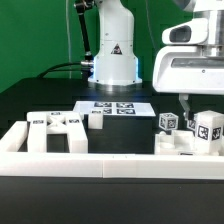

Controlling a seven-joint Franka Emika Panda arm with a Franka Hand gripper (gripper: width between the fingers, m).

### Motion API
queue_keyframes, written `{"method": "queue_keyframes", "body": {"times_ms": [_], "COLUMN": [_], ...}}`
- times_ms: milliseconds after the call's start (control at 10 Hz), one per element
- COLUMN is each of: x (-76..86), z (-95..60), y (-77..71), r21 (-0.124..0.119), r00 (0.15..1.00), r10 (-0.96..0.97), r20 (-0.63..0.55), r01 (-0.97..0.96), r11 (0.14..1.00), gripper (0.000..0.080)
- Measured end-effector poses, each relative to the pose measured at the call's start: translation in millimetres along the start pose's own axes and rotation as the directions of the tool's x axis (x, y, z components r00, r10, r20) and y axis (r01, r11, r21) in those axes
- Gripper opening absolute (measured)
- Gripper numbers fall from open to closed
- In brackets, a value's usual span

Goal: Assemble chair

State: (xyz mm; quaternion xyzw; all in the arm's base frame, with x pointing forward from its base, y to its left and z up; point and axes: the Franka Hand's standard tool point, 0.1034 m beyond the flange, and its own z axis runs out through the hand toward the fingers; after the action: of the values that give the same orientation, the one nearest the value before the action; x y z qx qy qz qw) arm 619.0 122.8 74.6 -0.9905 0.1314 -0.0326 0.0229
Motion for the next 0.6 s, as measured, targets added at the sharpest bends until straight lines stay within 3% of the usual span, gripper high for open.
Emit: {"method": "queue_keyframes", "body": {"times_ms": [300, 600], "x": [1.1, 1.7], "z": [0.1, -0.8], "y": [2.5, 1.1], "r21": [-0.006, -0.022], "r00": [0.984, 0.893], "r10": [-0.176, -0.449], "r20": [-0.001, 0.001], "r01": [0.176, 0.449], "r11": [0.984, 0.893], "gripper": [0.0649, 0.0649]}}
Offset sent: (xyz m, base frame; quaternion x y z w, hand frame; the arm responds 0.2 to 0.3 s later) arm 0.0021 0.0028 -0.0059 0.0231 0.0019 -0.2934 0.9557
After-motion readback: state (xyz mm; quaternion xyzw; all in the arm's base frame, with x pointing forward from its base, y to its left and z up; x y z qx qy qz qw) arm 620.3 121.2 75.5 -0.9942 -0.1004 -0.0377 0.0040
